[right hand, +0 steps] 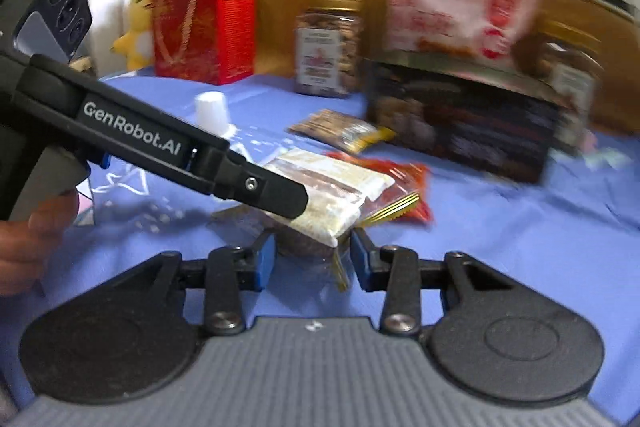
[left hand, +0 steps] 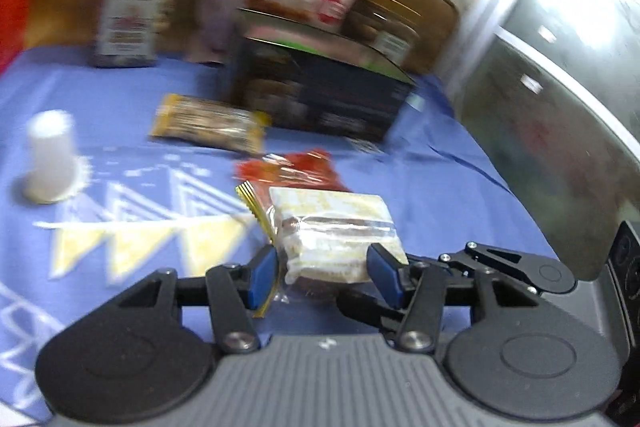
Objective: Organize snacks
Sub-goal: 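Grasp the clear cake packet with the left tool and lift, then lower the cake packet into the tin box and open the left tool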
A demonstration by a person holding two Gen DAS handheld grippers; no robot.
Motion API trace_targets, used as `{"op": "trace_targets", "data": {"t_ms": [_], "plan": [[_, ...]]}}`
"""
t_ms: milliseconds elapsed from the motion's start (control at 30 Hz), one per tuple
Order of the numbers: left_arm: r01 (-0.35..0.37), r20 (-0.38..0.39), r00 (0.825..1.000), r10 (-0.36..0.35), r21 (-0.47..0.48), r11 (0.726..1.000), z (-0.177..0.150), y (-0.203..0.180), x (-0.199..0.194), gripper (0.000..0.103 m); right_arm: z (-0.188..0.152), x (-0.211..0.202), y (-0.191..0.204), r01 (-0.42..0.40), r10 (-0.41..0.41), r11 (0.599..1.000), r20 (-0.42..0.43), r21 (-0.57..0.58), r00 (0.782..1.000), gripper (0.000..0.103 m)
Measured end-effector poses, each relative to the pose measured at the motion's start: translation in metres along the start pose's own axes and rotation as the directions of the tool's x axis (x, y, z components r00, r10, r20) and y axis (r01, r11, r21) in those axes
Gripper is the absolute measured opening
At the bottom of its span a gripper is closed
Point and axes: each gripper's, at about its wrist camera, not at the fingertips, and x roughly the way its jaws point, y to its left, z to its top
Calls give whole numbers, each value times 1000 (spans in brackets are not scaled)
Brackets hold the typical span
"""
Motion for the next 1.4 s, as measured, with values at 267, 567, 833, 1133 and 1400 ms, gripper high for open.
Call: {"op": "trace_targets", "data": {"t_ms": [267,567,833,1133,1400], "plan": [[39,-59,998,-31,148,988,-1,-59,37,51,-23,-30,-41,95,-96,988,1,120,995,45],[56,-106,994,-36,197,979,8,-75,47,60,-39,-53,-65,116,-123,975,22,191,992,50],[103,-149,986,-80,154,983,11,-70,59,51,-39,-48,-60,96,-97,986,3,139,995,42],[69,10,997,-73,204,977,56,-73,32,50,-5,-47,-64,120,-129,990,145,68,981,35],[-47,175,985,9,216,975,139,-68,57,51,67,-5,-105,141,-141,990,253,18,957,35]]}}
